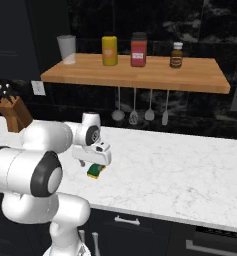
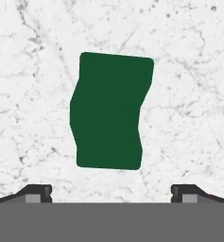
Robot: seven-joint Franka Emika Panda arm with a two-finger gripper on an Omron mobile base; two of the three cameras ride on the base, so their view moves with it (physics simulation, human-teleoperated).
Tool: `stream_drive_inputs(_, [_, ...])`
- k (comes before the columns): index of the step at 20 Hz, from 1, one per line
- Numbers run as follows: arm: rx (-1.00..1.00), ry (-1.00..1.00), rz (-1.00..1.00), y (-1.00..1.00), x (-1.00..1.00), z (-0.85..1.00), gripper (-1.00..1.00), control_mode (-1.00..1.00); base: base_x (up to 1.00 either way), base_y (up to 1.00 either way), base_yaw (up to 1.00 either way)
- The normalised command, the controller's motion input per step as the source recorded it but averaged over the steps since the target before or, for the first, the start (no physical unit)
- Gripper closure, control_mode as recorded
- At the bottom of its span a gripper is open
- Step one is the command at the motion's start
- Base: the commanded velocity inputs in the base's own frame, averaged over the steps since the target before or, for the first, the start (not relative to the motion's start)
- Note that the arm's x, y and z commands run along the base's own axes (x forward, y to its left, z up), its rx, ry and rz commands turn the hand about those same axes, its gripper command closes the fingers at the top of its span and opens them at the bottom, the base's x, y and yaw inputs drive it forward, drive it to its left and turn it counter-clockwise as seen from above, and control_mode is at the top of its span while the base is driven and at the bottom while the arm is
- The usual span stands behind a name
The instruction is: Pick up the sponge from the counter and clean the cutting board by briefly scrubbing or pressing down on the cutting board. Once finished, release the sponge.
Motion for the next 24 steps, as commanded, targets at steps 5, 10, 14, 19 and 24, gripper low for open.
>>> stream_drive_inputs(5, [0.00, 0.00, 0.01, 0.00, 0.20, -0.20, -1.00, -1.00, 0.00, 0.00, 0.00])
stream_drive_inputs(10, [0.00, 0.00, 0.01, 0.00, 0.18, -0.18, -1.00, -1.00, 0.00, 0.00, 0.00])
stream_drive_inputs(14, [0.00, 0.00, 0.01, 0.00, 0.09, -0.17, -1.00, -1.00, 0.00, 0.00, 0.00])
stream_drive_inputs(19, [0.00, 0.00, 0.02, 0.00, 0.15, -0.15, -1.00, -1.00, 0.00, 0.00, 0.00])
stream_drive_inputs(24, [0.00, 0.00, 0.01, 0.00, 0.15, -0.12, -1.00, -1.00, 0.00, 0.00, 0.00])
